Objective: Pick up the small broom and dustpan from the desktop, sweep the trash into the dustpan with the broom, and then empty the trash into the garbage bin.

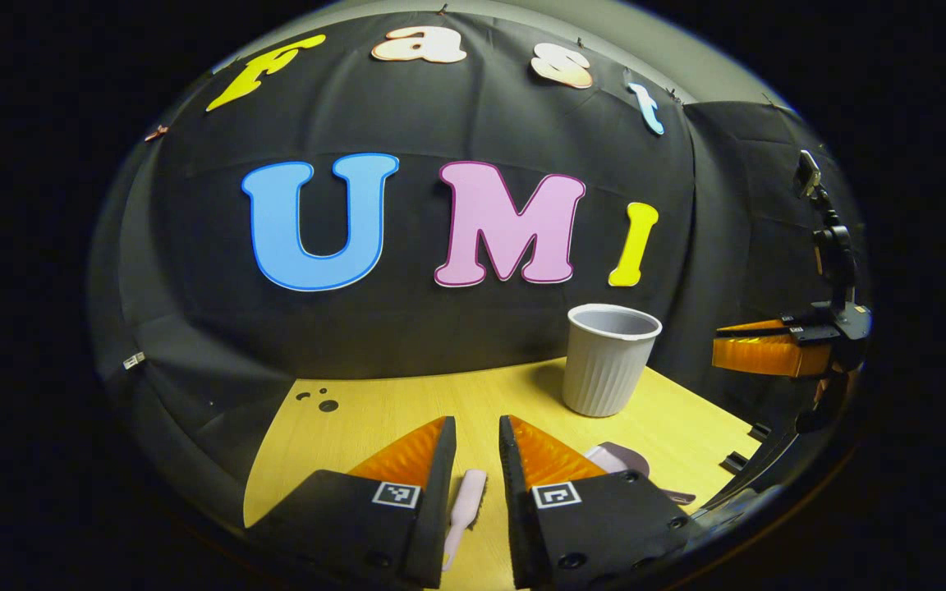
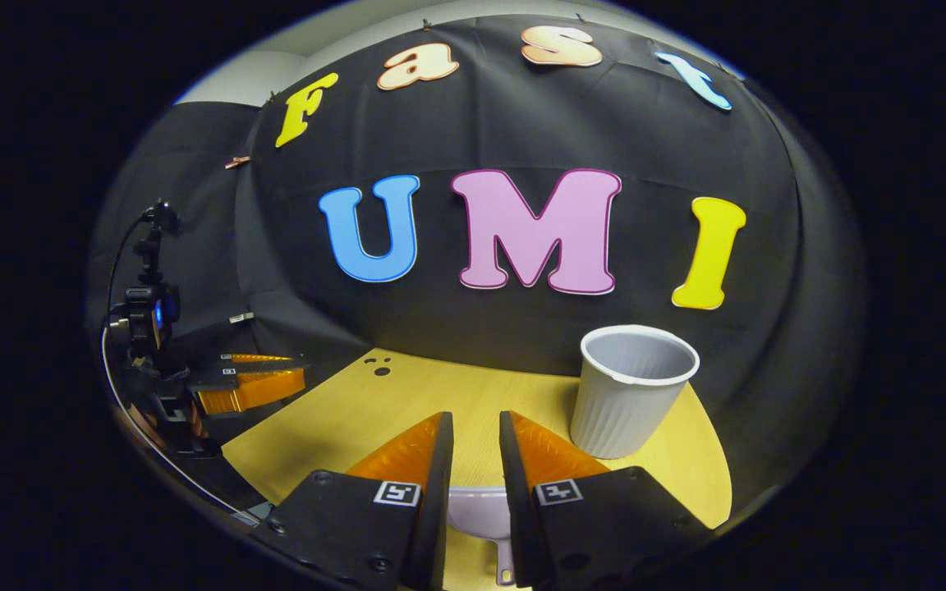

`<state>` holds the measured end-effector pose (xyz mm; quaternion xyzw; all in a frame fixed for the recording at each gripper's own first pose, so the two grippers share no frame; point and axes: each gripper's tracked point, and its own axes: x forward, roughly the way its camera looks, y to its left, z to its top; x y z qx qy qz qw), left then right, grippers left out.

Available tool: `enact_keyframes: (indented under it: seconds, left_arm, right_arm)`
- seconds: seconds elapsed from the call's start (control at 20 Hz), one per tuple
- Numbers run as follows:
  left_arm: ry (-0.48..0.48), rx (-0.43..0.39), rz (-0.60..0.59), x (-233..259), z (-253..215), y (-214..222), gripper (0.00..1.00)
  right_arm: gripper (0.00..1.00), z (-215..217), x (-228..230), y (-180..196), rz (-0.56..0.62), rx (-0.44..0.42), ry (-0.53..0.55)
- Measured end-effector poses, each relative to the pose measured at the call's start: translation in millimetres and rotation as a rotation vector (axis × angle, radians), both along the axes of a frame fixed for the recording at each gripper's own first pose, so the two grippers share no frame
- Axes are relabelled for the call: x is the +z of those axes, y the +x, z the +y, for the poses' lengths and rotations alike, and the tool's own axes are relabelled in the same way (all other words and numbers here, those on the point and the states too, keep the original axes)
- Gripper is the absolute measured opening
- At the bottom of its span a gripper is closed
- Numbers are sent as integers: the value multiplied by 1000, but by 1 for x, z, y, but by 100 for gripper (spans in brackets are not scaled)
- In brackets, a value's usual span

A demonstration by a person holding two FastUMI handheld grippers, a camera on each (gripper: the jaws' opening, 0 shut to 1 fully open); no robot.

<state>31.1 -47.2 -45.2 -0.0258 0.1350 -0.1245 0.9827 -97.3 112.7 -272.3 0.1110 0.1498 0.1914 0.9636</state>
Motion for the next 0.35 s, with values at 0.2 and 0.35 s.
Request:
enact_keyframes:
  seconds: [0.2,0.35]
  left_arm:
    - [-9,24,-2,6,14,-13,35]
    - [3,38,4,-1,23,-14,35]
  right_arm:
    - [36,9,1,-2,4,19,8]
    - [36,10,-1,-7,9,23,-23]
